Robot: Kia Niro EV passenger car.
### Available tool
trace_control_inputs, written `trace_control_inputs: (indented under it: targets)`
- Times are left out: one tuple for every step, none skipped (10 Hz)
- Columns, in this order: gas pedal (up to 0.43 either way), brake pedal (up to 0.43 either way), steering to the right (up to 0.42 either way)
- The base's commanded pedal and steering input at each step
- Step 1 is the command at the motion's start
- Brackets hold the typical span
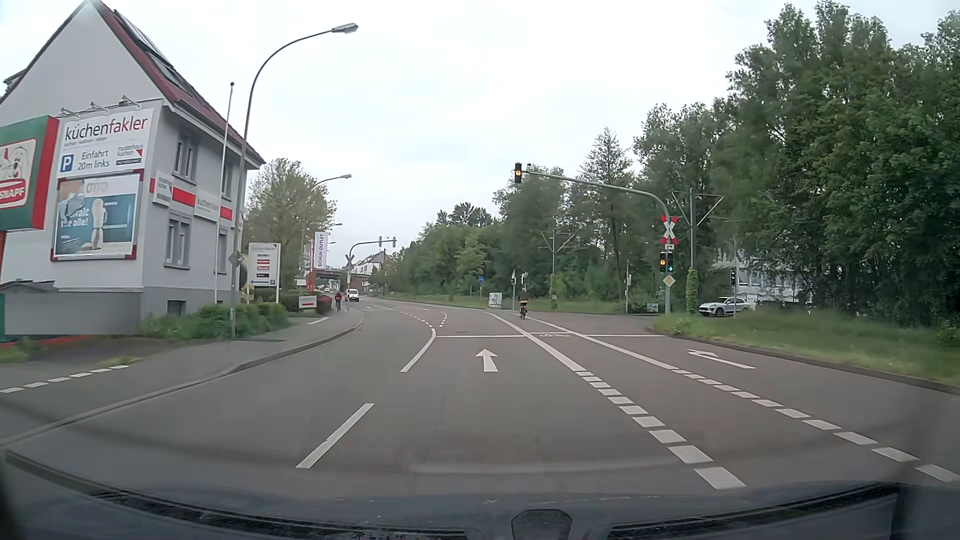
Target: Follow the waypoints while adhering to traffic rules and regulations
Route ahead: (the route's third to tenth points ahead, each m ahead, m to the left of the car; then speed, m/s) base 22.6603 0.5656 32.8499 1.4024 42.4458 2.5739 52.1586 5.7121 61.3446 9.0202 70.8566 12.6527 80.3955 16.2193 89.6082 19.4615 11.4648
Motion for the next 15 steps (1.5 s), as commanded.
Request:
trace_control_inputs:
  targets:
    - [0.087,0.000,-0.006]
    - [0.087,0.000,-0.007]
    - [0.087,0.000,-0.007]
    - [0.087,0.000,-0.007]
    - [0.087,0.000,-0.007]
    - [0.087,0.000,-0.006]
    - [0.087,0.000,-0.007]
    - [0.087,0.000,-0.007]
    - [0.087,0.000,-0.007]
    - [0.087,0.000,-0.007]
    - [0.087,0.000,-0.007]
    - [0.087,0.000,-0.007]
    - [0.087,0.000,-0.006]
    - [0.087,0.000,-0.007]
    - [0.087,0.000,-0.007]
